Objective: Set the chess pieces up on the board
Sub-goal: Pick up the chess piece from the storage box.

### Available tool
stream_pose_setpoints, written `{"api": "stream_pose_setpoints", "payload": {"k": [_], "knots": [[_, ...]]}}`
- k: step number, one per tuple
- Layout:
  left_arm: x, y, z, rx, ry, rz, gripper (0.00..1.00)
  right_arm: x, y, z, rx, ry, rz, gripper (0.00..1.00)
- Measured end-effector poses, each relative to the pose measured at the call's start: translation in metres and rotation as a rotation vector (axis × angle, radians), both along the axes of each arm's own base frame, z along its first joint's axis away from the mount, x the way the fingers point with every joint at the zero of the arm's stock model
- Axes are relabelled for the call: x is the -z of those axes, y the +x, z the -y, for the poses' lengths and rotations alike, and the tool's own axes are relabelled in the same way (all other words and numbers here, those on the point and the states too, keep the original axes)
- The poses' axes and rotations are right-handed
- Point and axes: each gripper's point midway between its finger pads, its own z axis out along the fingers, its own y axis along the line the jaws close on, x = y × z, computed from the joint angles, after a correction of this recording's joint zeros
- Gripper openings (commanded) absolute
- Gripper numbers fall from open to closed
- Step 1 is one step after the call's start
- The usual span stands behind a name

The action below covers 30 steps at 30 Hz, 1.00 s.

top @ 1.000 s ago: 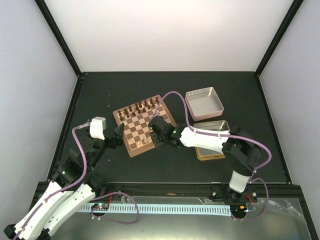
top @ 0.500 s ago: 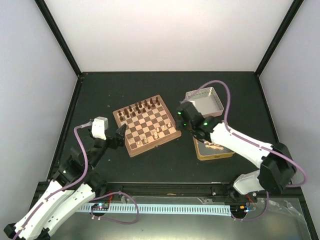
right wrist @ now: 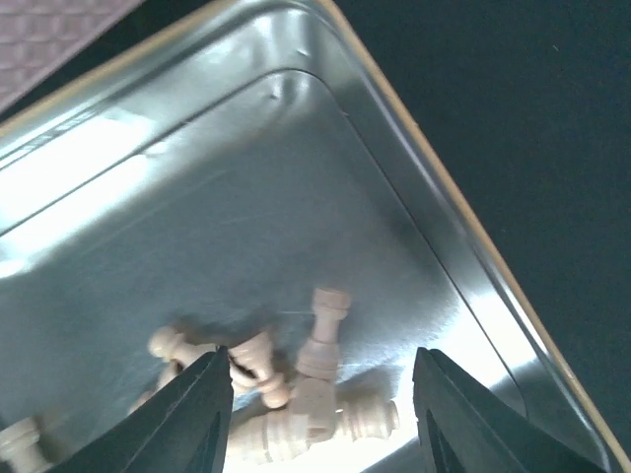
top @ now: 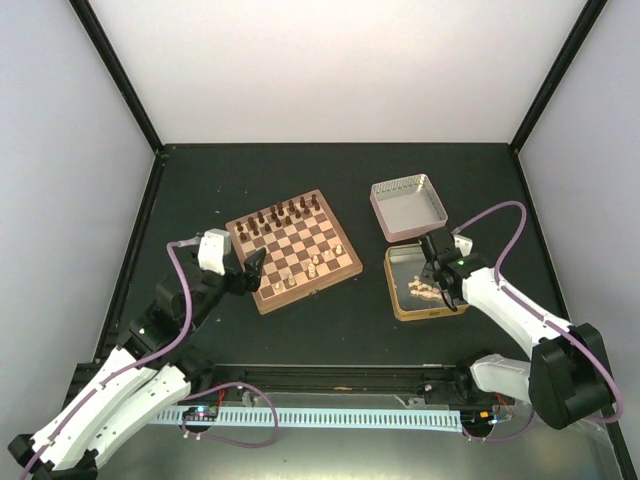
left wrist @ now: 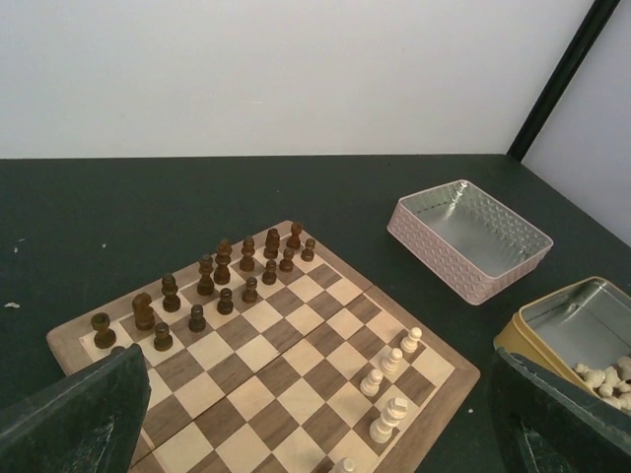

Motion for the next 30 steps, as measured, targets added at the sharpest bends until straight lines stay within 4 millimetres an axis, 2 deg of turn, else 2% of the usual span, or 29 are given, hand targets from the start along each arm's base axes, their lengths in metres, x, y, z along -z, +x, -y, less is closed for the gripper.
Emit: {"api": "stream_pose_setpoints", "payload": {"k": [6, 15, 24, 30], "knots": [[0.002, 0.002, 0.005, 0.013, -0.002, -0.010, 0.95, 0.016, -0.009, 0.013, 0.046, 0.012, -0.049, 0.49], [0.000, 0.002, 0.006, 0.018, -0.008, -0.006, 0.95, 0.032, -0.013, 0.005, 0.030, 0.061, -0.095, 0.37], [0.000, 0.002, 0.006, 0.017, -0.016, -0.006, 0.95, 0.041, -0.014, 0.001, 0.021, 0.085, -0.114, 0.15], [0.000, 0.002, 0.006, 0.016, -0.017, -0.006, 0.95, 0.040, -0.012, 0.000, 0.009, 0.083, -0.110, 0.11]]}}
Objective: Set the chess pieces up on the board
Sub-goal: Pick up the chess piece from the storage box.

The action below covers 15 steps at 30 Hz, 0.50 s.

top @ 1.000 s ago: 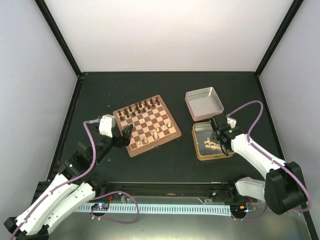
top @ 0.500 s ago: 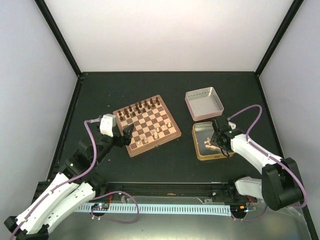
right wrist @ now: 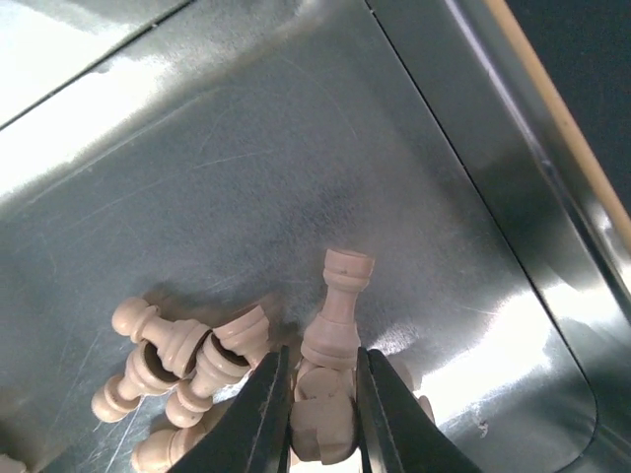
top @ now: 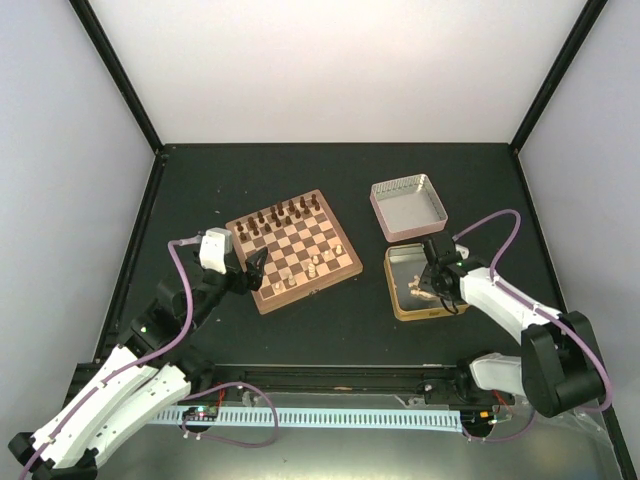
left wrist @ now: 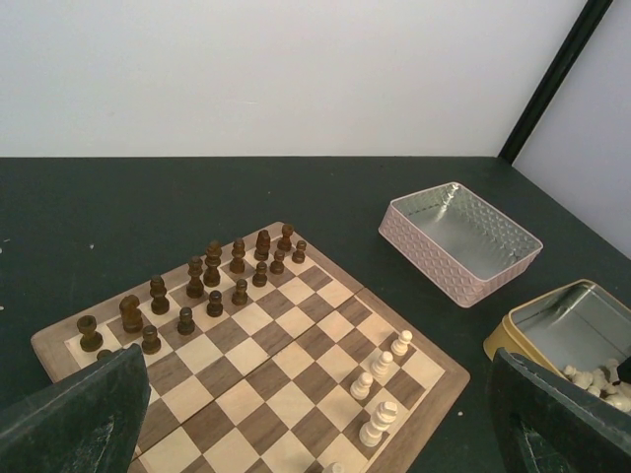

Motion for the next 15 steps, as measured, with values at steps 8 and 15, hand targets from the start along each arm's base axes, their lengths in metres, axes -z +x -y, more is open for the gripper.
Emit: {"api": "stream_pose_setpoints", "payload": {"k": [8, 15], "knots": [[0.000, 0.000, 0.000, -0.001, -0.005, -0.002, 0.95, -0.042, 0.023, -0.016, -0.064, 0.061, 0.107, 0.12], [0.003, 0.002, 0.005, 0.012, -0.020, -0.011, 0.95, -0.062, 0.036, -0.050, -0.142, 0.227, 0.148, 0.12]]}}
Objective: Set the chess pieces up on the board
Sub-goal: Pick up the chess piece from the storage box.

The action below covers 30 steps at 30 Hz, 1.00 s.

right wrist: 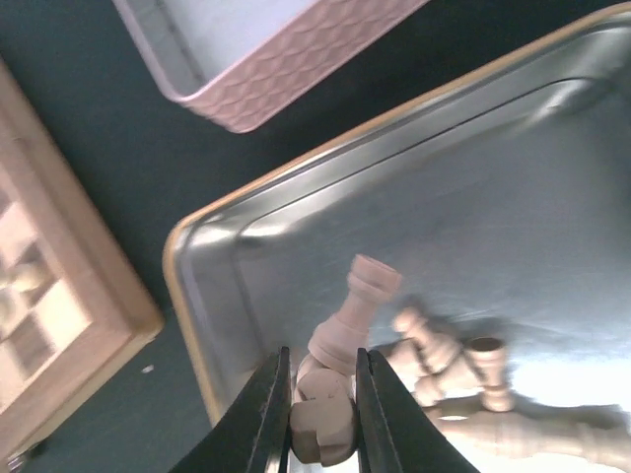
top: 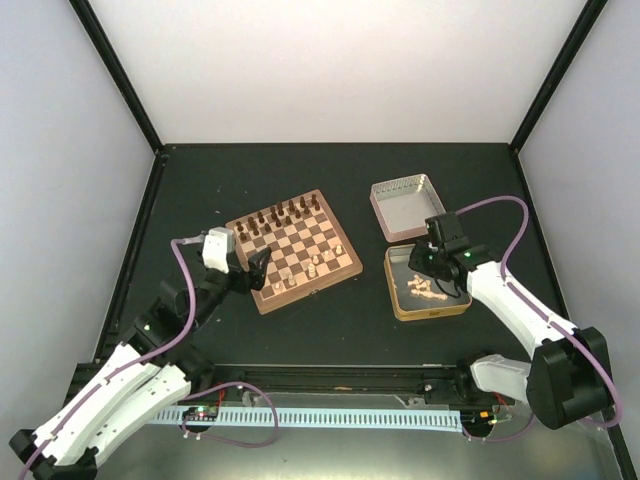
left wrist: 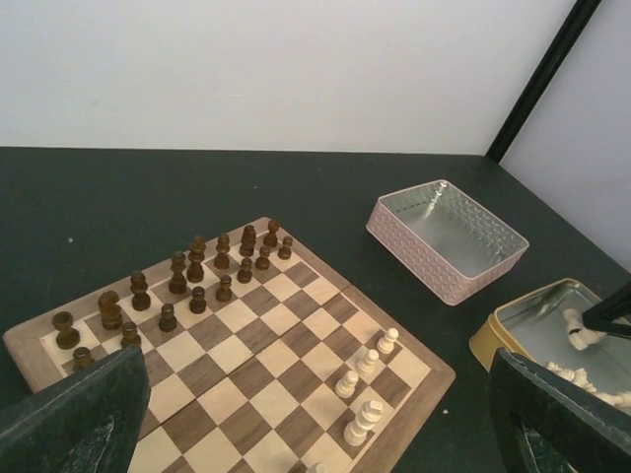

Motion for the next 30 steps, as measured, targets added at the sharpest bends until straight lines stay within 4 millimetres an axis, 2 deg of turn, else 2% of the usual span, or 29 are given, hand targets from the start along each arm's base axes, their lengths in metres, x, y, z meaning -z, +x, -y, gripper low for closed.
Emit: {"api": "stream_pose_setpoints", "payload": {"k": [5, 10, 17, 22, 24, 28, 30], "knots": [[0.001, -0.001, 0.013, 0.053, -0.051, -0.021, 0.95, -0.010, 0.003, -0.031, -0.114, 0.142, 0.025, 0.12], [0.011, -0.006, 0.040, 0.169, -0.165, -0.090, 0.94, -0.021, 0.001, -0.053, -0.236, 0.219, 0.057, 0.12], [0.033, -0.012, 0.092, 0.392, -0.278, -0.264, 0.83, -0.032, 0.002, -0.055, -0.267, 0.221, 0.094, 0.12], [0.052, -0.009, 0.118, 0.477, -0.267, -0.370, 0.80, -0.046, 0.007, -0.049, -0.163, 0.274, 0.166, 0.12], [0.053, -0.007, 0.127, 0.505, -0.263, -0.389, 0.80, -0.046, 0.004, -0.046, -0.113, 0.316, 0.199, 0.12], [0.043, -0.005, 0.149, 0.570, -0.256, -0.377, 0.79, -0.030, -0.005, -0.043, -0.030, 0.365, 0.150, 0.12], [0.037, -0.005, 0.161, 0.611, -0.254, -0.350, 0.78, -0.032, -0.005, -0.043, 0.006, 0.396, 0.144, 0.12]]}}
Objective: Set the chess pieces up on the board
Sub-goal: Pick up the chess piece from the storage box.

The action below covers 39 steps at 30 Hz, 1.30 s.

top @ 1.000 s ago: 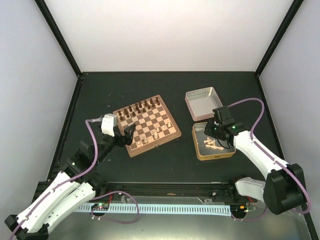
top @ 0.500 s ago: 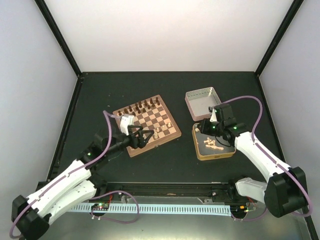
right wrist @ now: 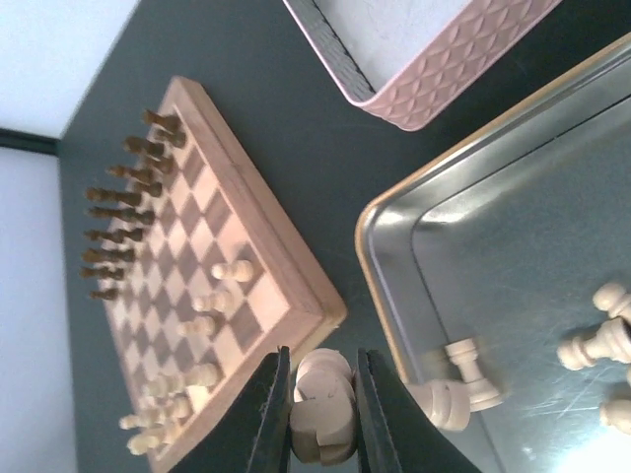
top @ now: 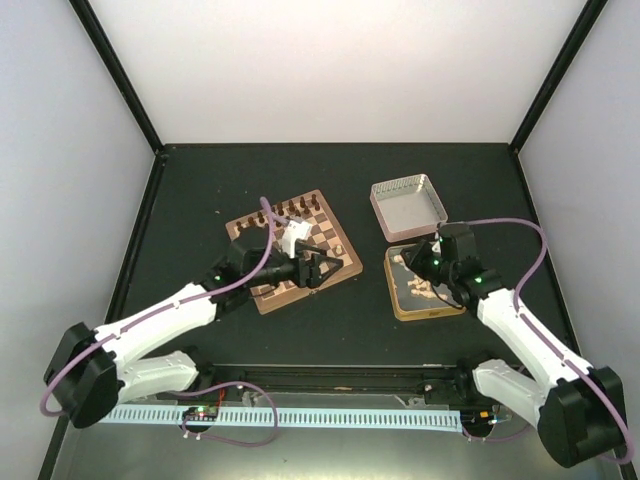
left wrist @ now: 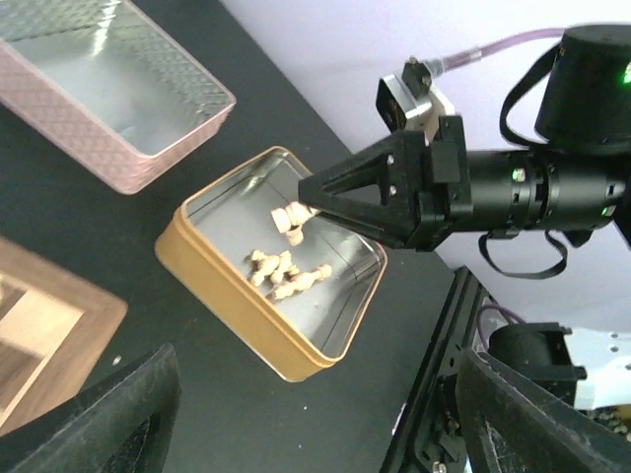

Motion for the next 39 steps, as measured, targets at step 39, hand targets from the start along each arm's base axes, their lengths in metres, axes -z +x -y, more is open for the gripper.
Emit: {"api": "stream_pose_setpoints", "payload": {"k": [39], "knots": [[-0.017, 0.022, 0.157, 0.147, -0.182, 0.557, 0.53, -0.128, -0.031, -0.009, 0.187, 0.634, 0.042, 0.13]]}}
